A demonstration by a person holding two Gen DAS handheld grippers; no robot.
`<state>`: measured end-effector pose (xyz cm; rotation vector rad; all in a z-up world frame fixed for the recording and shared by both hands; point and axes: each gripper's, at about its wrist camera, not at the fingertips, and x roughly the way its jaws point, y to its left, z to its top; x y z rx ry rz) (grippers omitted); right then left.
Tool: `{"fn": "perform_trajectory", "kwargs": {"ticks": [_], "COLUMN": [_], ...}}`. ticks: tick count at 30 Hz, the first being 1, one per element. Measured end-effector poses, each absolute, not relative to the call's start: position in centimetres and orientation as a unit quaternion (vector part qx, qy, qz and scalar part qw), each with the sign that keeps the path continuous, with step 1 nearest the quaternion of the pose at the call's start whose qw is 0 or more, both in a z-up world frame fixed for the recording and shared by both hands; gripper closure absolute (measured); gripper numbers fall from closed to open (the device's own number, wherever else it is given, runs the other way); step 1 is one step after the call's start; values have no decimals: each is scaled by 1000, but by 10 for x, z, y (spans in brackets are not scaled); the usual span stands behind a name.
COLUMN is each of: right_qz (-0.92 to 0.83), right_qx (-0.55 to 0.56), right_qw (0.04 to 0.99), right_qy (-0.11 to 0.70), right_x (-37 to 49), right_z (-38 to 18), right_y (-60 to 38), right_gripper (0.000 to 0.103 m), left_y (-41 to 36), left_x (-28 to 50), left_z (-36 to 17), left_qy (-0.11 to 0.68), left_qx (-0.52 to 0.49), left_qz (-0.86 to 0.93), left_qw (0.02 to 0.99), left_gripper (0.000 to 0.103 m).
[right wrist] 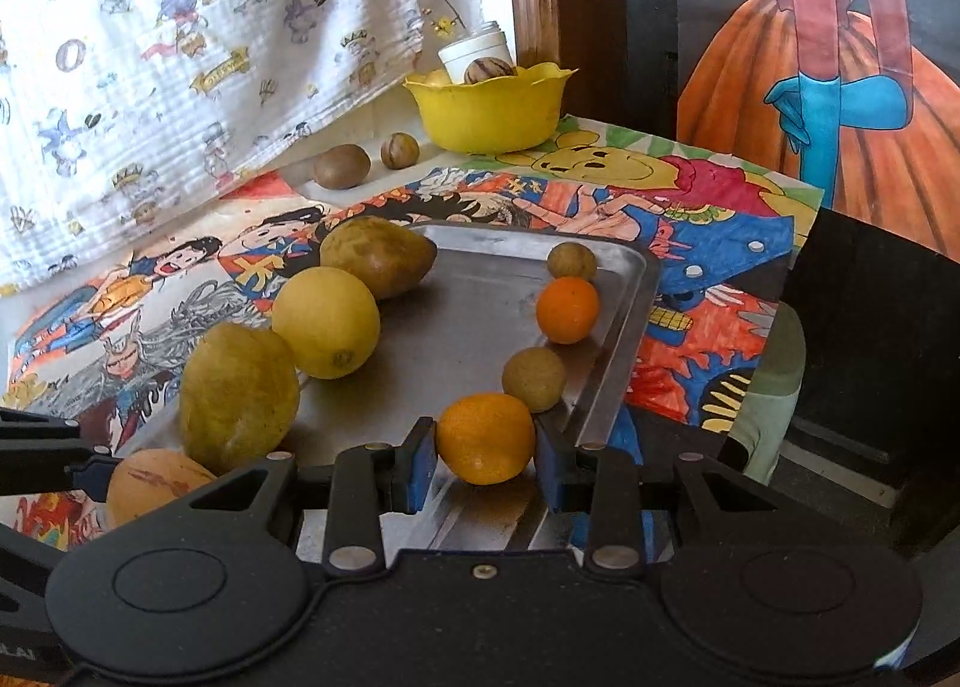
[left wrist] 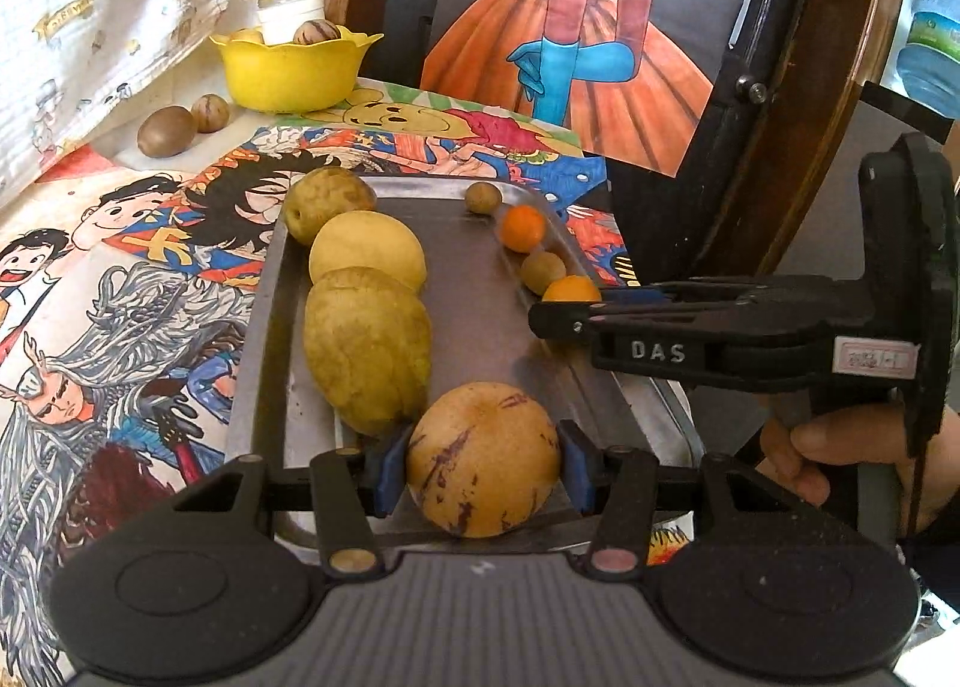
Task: Organize fruits
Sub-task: 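Carry the pepino and orange over the metal tray and open both tools, then withdraw both tools from the tray toward the yellow bowl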
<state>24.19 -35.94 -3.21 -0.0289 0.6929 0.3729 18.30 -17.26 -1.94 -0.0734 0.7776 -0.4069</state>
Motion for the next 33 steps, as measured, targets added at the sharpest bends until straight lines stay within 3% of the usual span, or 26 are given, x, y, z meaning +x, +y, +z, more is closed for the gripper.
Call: {"fn": "perform_trajectory", "kwargs": {"ticks": [11, 24, 33], "right_qz": [180, 174, 151], "right_qx": [1, 48, 49], "right_qw": [923, 937, 952], "right_qy": [339, 301, 262], "right_x": [240, 208, 155], "right_z": [-31, 13, 45], "right_y": [-362, -375, -374], "right_gripper": [64, 36, 12], "left_y": [-169, -148, -112], "left_x": [184, 166, 133], "left_z": [-19, 6, 31], "left_qy": [379, 345, 307], "left_qx": [-43, -64, -81], "left_qz": [-197, -185, -149], "left_qw": [903, 918, 936], "left_gripper": [46, 27, 6]}}
